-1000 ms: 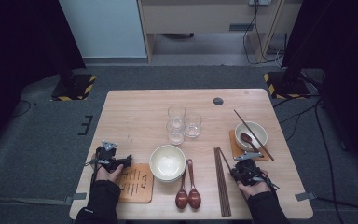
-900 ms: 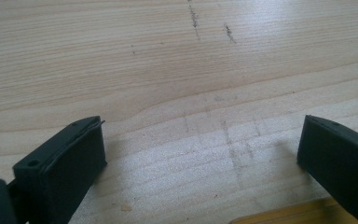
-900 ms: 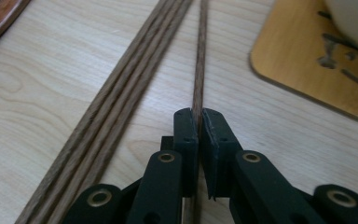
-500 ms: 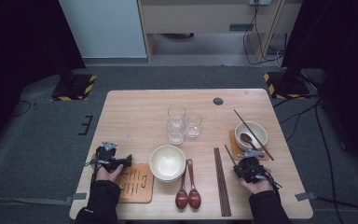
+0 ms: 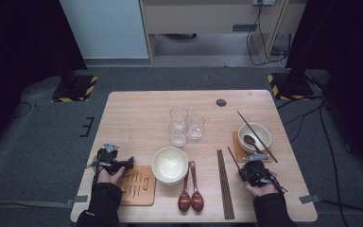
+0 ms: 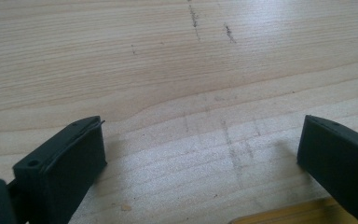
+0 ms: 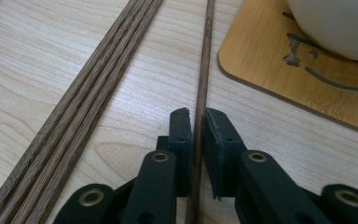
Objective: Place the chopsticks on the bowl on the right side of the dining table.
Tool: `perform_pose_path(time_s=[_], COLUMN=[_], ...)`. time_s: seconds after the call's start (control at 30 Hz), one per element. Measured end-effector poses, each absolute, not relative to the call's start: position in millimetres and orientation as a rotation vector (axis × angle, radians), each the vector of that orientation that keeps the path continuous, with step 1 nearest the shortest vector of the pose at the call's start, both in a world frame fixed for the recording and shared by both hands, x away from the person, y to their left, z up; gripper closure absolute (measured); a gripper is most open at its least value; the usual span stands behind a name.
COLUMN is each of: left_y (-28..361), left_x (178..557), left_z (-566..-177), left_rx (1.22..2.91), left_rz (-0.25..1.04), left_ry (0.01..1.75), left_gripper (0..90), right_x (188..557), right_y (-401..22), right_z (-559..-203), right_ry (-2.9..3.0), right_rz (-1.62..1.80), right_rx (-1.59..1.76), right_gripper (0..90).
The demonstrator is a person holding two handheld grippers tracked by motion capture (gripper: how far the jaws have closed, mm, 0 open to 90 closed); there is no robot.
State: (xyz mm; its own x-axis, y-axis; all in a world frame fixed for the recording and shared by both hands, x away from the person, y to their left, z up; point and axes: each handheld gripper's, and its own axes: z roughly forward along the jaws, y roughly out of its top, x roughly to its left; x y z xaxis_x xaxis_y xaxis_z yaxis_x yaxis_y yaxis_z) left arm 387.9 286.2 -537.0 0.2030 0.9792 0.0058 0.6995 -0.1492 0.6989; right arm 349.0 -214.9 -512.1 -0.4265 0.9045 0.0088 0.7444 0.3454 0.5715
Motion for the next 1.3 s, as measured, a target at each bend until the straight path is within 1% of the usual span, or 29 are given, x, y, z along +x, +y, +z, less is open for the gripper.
perform_pose_path(time_s=[0.2, 0.6, 0.63, 0.73, 0.87, 1.1, 1.3], left_y=[286.2, 286.2, 286.2, 286.2, 286.2, 286.2, 286.2], left_x=[387.9, 387.9, 387.9, 387.9, 387.9, 387.9, 387.9], left_z=[-537.0, -537.0, -537.0, -537.0, -537.0, -537.0, -537.0], left_rx=[1.917, 1.917, 1.917, 1.917, 1.917, 1.917, 1.917], left_rz=[0.641, 0.641, 0.641, 0.641, 0.641, 0.641, 0.641], left_ry=[1.556, 1.557, 1.557, 1.557, 1.556, 1.556, 1.557], left_gripper=[0.0, 0.0, 0.0, 0.0, 0.0, 0.0, 0.0], right_x=[351.7, 357.6, 357.4, 356.3, 351.2, 335.1, 325.5], right_y=[-214.4, -211.4, -211.1, -210.2, -212.6, -221.6, -227.8], right_z=[-511.3, -513.5, -513.5, -513.8, -507.7, -499.3, -499.9], right_ry=[2.307, 2.312, 2.313, 2.303, 2.279, 2.250, 2.245], right_rz=[0.719, 0.750, 0.750, 0.751, 0.798, 0.846, 0.854], right_rx=[1.476, 1.432, 1.430, 1.434, 1.433, 1.425, 1.429], right_gripper=[85.3, 85.1, 84.9, 79.9, 76.7, 75.5, 75.3])
